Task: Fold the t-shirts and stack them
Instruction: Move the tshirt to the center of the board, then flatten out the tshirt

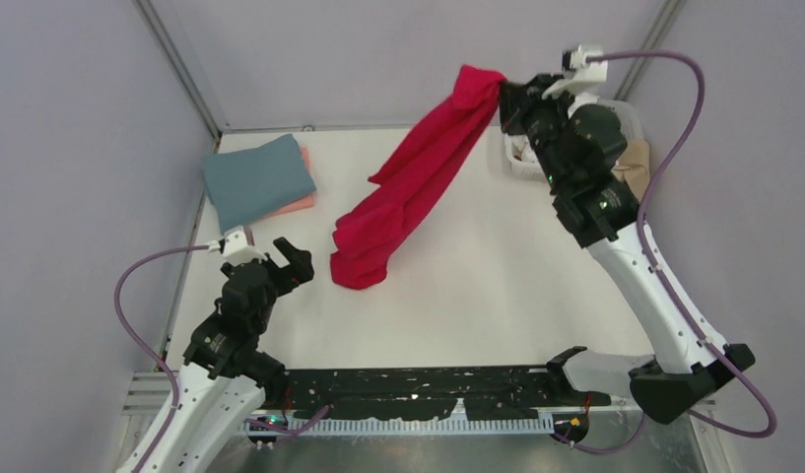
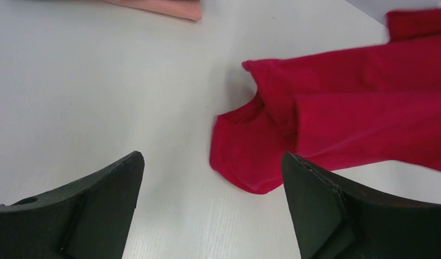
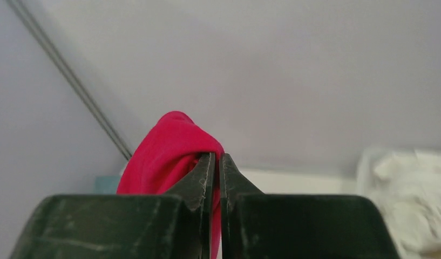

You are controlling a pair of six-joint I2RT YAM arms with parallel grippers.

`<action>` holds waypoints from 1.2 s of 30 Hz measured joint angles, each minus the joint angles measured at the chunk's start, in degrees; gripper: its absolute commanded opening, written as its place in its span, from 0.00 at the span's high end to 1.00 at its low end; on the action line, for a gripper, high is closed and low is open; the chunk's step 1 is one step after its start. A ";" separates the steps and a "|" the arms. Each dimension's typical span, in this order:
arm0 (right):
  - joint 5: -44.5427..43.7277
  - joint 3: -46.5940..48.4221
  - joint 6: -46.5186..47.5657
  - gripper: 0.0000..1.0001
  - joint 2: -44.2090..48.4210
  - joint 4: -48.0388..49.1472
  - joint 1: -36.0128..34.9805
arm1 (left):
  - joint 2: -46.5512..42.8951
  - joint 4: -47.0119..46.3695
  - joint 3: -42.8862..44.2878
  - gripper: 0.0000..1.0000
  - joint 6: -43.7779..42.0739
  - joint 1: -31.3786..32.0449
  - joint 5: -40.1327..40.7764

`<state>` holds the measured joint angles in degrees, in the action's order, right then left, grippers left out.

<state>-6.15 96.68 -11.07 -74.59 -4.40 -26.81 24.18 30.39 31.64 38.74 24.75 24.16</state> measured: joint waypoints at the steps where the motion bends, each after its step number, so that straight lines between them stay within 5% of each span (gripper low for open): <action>1: -3.85 -6.64 -0.74 0.95 2.95 -0.37 0.07 | 0.31 -0.02 0.00 0.01 0.13 0.00 -0.20; 8: -20.44 -50.07 -12.26 0.94 17.00 -3.45 5.70 | 9.33 -1.84 0.00 0.01 0.09 0.00 -6.23; 12: -21.46 -63.21 -20.11 0.90 16.92 -7.91 12.11 | 18.05 -6.38 0.02 0.01 -0.20 0.00 -15.43; 18: -23.17 -65.13 -25.88 0.89 15.26 -10.67 14.62 | 33.86 -13.11 2.47 0.01 -0.46 0.02 -28.26; 23: -23.87 -65.26 -26.60 0.88 13.25 -11.08 15.45 | 42.36 -16.44 7.82 0.13 -1.36 0.50 -33.77; 31: -24.15 -65.72 -26.56 0.88 11.54 -11.45 16.09 | 51.63 -18.99 13.09 0.22 -2.56 2.69 -36.68; 36: -24.30 -66.23 -26.60 0.88 11.52 -10.73 16.44 | 56.13 -18.95 13.35 0.39 -3.13 3.50 -36.85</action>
<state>-30.46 30.46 -37.67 -63.07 -15.14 -10.37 80.31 11.44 44.99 35.62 28.25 -12.69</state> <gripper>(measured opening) 0.116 0.663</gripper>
